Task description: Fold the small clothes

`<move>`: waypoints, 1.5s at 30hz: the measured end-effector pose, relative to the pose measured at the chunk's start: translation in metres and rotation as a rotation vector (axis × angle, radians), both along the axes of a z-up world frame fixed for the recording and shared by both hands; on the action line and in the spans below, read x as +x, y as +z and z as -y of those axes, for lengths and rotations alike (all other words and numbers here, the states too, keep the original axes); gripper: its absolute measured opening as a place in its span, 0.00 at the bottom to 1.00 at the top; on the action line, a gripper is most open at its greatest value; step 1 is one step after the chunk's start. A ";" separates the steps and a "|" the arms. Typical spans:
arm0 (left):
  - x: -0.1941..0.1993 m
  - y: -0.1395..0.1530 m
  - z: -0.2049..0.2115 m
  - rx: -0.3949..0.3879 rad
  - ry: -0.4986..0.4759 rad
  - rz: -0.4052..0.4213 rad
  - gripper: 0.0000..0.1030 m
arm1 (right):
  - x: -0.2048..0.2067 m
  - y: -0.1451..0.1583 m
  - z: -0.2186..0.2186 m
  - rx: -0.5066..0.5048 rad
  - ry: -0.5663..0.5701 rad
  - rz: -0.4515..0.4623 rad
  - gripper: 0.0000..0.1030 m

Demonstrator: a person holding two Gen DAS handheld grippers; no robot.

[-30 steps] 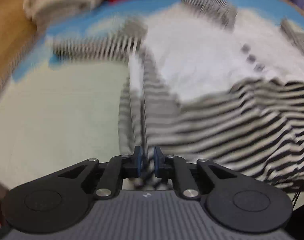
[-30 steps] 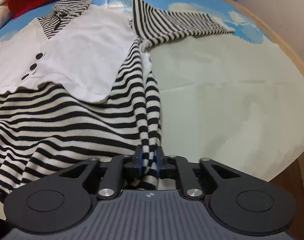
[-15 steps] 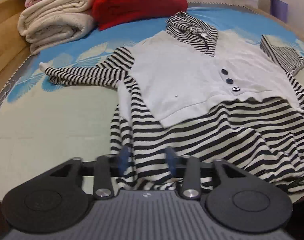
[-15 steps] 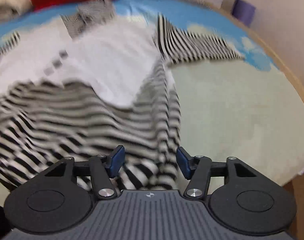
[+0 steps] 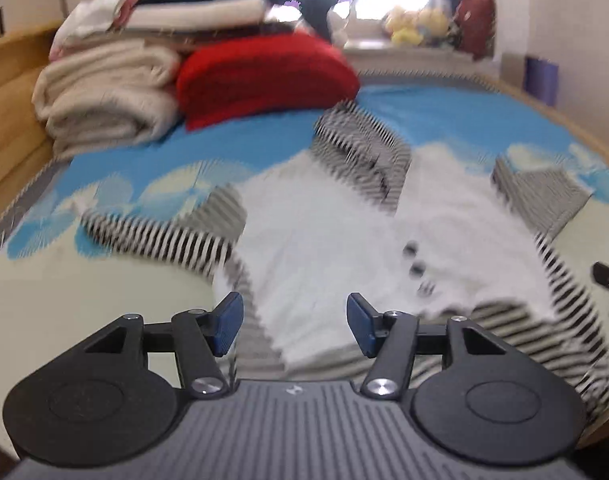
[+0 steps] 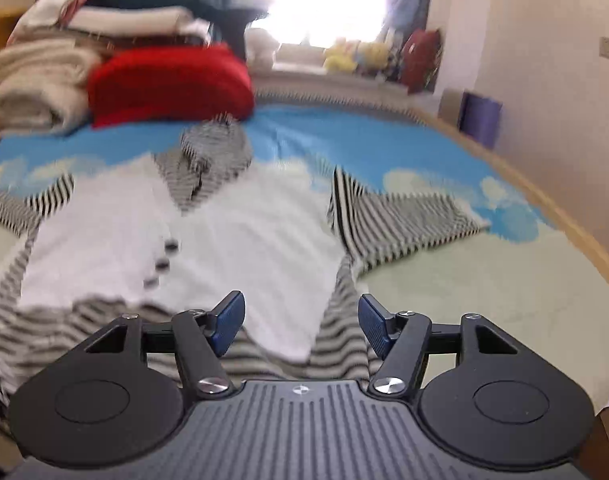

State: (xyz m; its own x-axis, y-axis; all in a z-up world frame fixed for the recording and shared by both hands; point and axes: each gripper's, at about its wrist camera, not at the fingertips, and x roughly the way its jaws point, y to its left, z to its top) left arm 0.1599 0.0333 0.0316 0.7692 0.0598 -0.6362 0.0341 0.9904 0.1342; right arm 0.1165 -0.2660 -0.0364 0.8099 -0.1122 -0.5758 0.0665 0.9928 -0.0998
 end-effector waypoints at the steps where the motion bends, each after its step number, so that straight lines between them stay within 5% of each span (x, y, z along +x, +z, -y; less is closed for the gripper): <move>1: 0.008 0.013 0.007 0.006 -0.016 0.030 0.61 | 0.001 0.005 -0.002 0.002 -0.003 0.024 0.63; 9: 0.095 0.099 0.023 -0.076 -0.033 0.266 0.81 | 0.028 0.076 0.006 0.082 0.032 0.167 0.63; 14: 0.124 0.071 0.019 -0.083 -0.080 0.310 0.81 | 0.076 0.117 0.004 0.111 0.009 0.196 0.63; 18: 0.147 0.026 0.004 0.024 -0.034 0.190 0.81 | 0.115 0.127 -0.006 0.141 0.015 0.212 0.63; 26: 0.187 -0.010 -0.060 0.046 0.142 0.082 0.80 | 0.183 0.094 -0.018 0.175 0.080 0.147 0.63; 28: 0.194 -0.025 -0.087 0.034 0.184 0.043 0.77 | 0.193 0.076 -0.023 0.153 0.054 0.066 0.62; 30: 0.202 -0.041 -0.116 0.018 0.227 -0.010 0.67 | 0.204 0.064 -0.024 0.191 0.048 0.012 0.61; 32: 0.209 -0.053 -0.146 -0.020 0.291 -0.051 0.47 | 0.212 0.054 -0.025 0.231 0.069 -0.002 0.57; 35: 0.214 -0.065 -0.187 -0.076 0.374 -0.073 0.27 | 0.223 0.041 -0.031 0.211 0.076 -0.014 0.34; 37: 0.216 -0.073 -0.208 -0.068 0.430 -0.052 0.27 | 0.226 0.031 -0.032 0.246 0.078 -0.036 0.23; 45: 0.245 -0.091 -0.313 -0.219 0.618 -0.027 0.29 | 0.235 0.013 -0.046 0.296 0.112 -0.098 0.23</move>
